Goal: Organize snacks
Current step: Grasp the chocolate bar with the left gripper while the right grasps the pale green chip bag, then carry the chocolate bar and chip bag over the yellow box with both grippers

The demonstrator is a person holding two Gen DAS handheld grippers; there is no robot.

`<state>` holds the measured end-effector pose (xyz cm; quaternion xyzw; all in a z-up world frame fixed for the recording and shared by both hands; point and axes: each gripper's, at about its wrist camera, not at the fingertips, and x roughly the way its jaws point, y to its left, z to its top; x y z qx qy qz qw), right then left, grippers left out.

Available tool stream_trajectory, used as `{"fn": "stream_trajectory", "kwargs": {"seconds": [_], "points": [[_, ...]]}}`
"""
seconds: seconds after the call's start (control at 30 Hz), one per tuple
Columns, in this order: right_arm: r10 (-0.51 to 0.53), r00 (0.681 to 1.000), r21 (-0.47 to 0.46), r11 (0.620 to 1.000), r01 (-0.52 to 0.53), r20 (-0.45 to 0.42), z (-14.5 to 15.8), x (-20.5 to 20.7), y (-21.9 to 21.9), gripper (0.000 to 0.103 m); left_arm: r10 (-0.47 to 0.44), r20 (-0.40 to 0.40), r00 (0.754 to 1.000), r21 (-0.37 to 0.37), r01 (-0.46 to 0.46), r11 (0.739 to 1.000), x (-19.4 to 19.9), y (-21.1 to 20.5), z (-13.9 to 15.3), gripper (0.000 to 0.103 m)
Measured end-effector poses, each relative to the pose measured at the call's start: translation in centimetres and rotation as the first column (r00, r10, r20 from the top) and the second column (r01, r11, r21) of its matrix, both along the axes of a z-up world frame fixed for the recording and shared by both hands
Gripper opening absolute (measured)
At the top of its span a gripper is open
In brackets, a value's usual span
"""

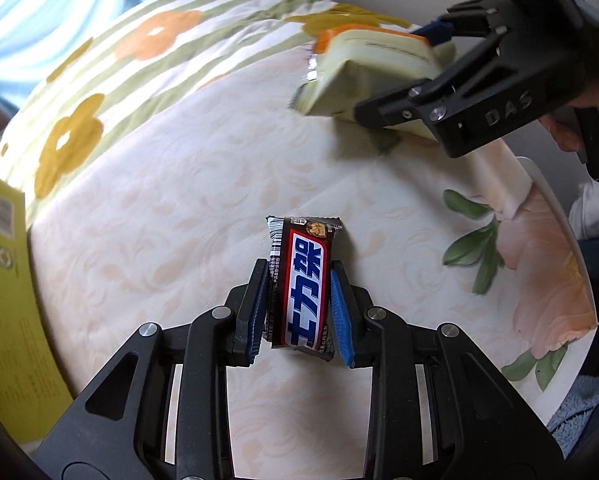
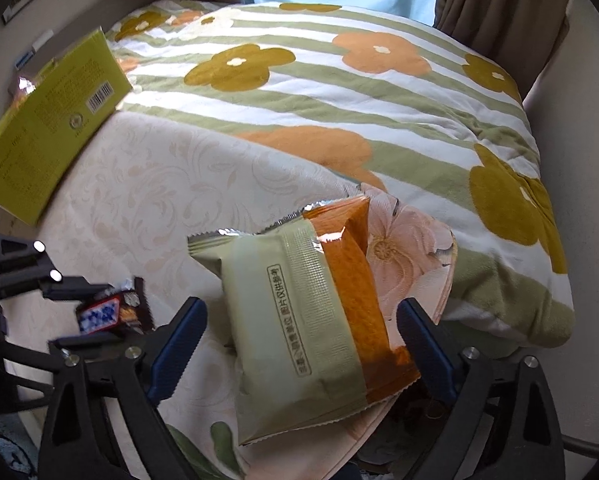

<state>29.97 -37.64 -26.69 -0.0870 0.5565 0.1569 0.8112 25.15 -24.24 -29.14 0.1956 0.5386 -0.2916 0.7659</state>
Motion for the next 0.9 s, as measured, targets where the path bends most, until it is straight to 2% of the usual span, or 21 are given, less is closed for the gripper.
{"fn": "stream_trajectory", "kwargs": {"seconds": [0.07, 0.2, 0.5, 0.73, 0.9], "points": [[0.011, 1.000, -0.054, 0.998, -0.011, 0.005, -0.4, 0.0, 0.4, 0.075, 0.024, -0.003, 1.000, -0.001, -0.024, 1.000, -0.3, 0.3, -0.2, 0.026], [0.021, 1.000, -0.056, 0.998, -0.021, 0.000, -0.4, -0.1, 0.5, 0.063, 0.063, -0.002, 0.998, -0.002, -0.063, 0.998, -0.5, 0.9, -0.2, 0.026], [-0.024, 1.000, 0.028, 0.999, 0.024, -0.017, 1.6, -0.9, 0.9, 0.060, 0.160, 0.009, 0.987, -0.043, -0.159, 0.986, -0.6, 3.0, 1.5, 0.026], [-0.008, 0.997, 0.058, 0.998, 0.004, 0.071, 7.4, -2.1, 3.5, 0.060, 0.255, 0.063, 0.965, -0.101, -0.248, 0.964, -1.1, 5.4, 6.5, 0.026], [0.062, 0.984, 0.069, 0.995, -0.074, 0.166, 13.0, -2.9, 7.0, 0.060, 0.337, 0.078, 0.938, -0.195, -0.317, 0.928, -0.8, 8.8, 12.0, 0.026]]}}
